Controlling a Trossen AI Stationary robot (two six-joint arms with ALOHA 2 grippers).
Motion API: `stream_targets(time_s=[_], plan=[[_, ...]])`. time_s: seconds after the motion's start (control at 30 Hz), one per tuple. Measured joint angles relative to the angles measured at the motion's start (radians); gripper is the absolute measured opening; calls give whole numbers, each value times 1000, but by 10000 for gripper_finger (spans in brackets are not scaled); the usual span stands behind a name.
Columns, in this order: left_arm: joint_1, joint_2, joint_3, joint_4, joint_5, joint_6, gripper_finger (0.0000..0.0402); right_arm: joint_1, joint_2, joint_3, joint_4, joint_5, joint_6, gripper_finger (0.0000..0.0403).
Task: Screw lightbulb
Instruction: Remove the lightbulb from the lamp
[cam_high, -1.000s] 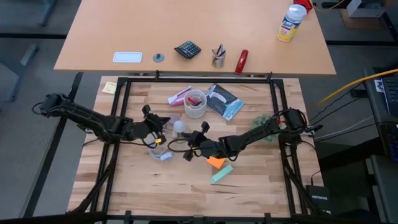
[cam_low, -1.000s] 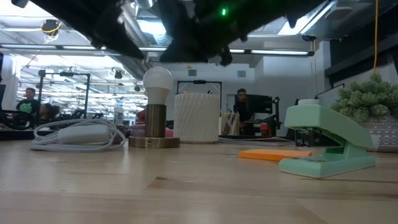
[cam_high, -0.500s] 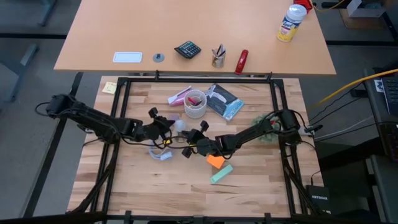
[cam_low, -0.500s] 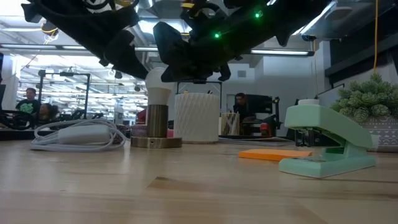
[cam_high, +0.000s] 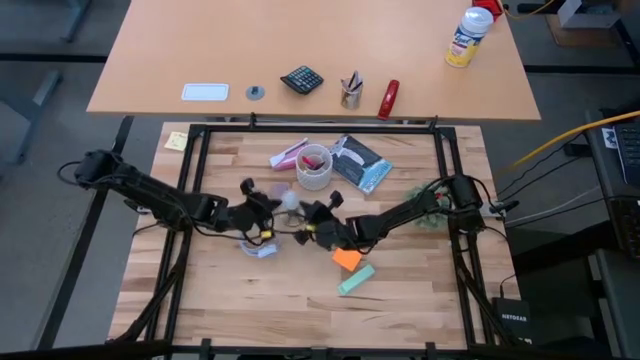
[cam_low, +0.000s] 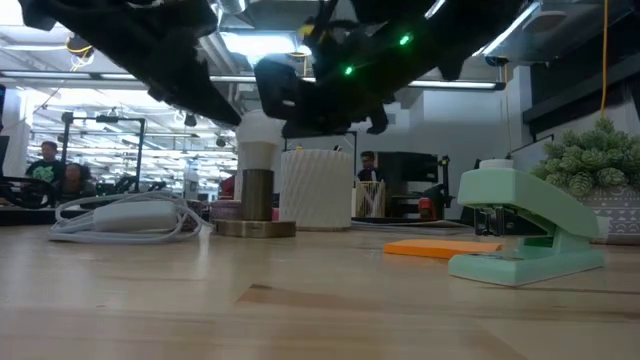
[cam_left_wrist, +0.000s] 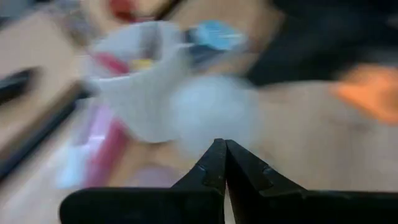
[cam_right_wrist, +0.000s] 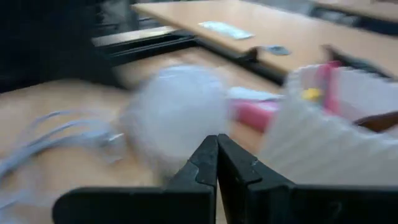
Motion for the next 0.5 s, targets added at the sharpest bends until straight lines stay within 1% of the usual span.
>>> stream_targets(time_s=[0.07,0.13,0.27,0.4,0.5], plan=[[-10,7,2,10,52,-10,1,-9,0,2,-6,4,20,7],[-18,8,-3,-6,69,-13,1,-11,0,3,-20,13,24,7],[-39,4,0,6,66,-1,1,-14,0,2,-21,-21,24,7],[-47,-2,0,20,49,17,1,-16,0,2,-23,-4,17,7],[-47,-19,0,48,43,40,1,-7,-5,2,-20,-17,-21,7]])
